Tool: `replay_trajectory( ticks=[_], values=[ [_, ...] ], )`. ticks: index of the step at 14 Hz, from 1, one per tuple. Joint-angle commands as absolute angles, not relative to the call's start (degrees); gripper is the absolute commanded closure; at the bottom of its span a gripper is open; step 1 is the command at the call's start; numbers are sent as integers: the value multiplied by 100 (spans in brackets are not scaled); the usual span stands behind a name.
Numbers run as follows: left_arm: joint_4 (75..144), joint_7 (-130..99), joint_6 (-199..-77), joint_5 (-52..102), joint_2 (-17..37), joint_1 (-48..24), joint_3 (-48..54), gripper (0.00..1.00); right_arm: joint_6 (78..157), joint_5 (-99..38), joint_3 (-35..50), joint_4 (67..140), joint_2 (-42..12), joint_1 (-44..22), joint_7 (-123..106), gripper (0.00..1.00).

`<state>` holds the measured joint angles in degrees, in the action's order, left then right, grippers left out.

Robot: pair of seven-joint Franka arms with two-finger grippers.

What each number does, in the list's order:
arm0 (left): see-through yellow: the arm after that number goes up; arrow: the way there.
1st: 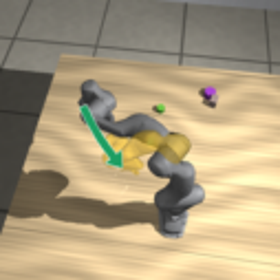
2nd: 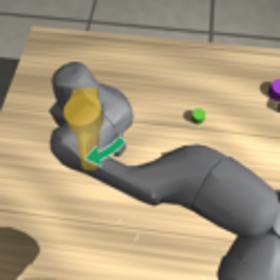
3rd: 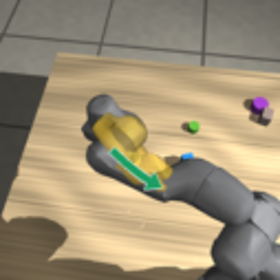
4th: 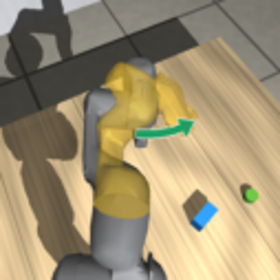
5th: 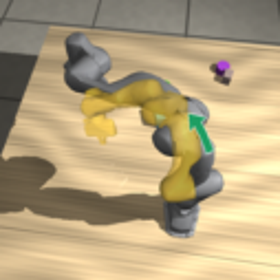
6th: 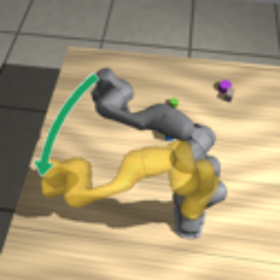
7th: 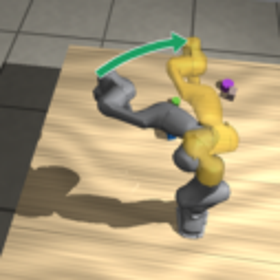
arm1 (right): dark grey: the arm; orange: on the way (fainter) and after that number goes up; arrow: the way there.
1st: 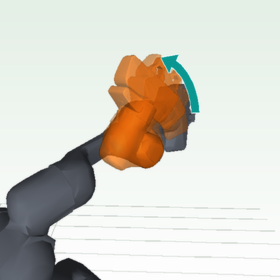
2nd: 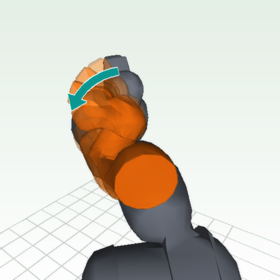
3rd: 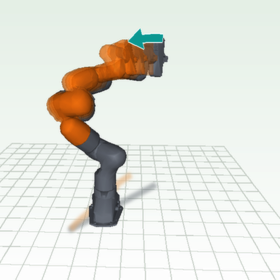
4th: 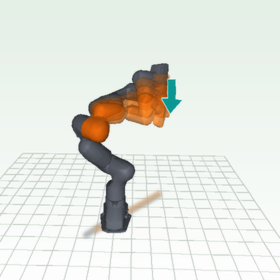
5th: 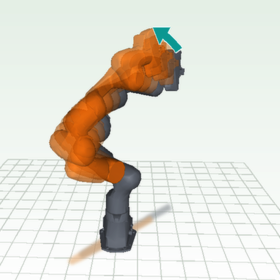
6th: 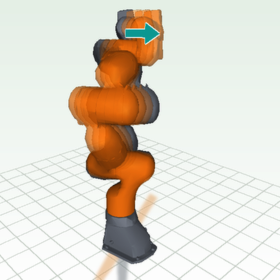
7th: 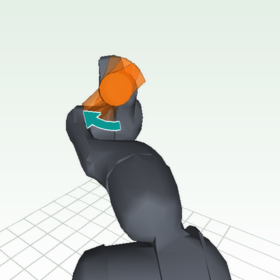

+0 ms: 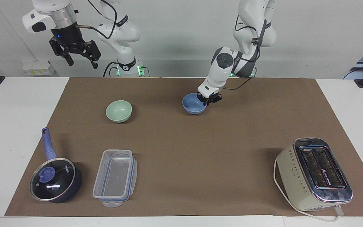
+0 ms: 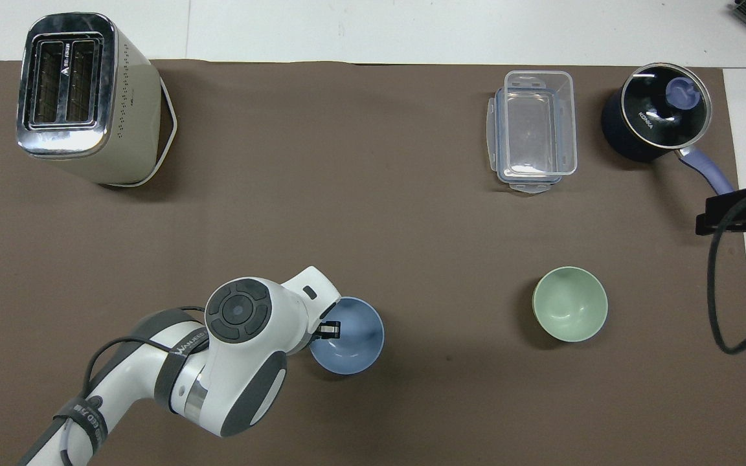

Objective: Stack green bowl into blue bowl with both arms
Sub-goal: 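Release the blue bowl and return the left gripper to rest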

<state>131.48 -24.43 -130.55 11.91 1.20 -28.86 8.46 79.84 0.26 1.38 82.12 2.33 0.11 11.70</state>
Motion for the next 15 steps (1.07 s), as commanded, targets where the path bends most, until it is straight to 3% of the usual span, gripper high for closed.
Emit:
replay_trajectory(
  ticks=[1,12,15],
  values=[
    [12667,-2365,-12518,1248,17,-2525,765,0,7945,-79,141,8183,229,70,1002,0],
    [10549,-406,-10663,817,17,68,756,0,7963,-88,141,8174,220,70,1002,0],
    [9829,-378,-9882,214,44,141,756,0,7998,-88,149,8183,220,70,984,0]
  ],
)
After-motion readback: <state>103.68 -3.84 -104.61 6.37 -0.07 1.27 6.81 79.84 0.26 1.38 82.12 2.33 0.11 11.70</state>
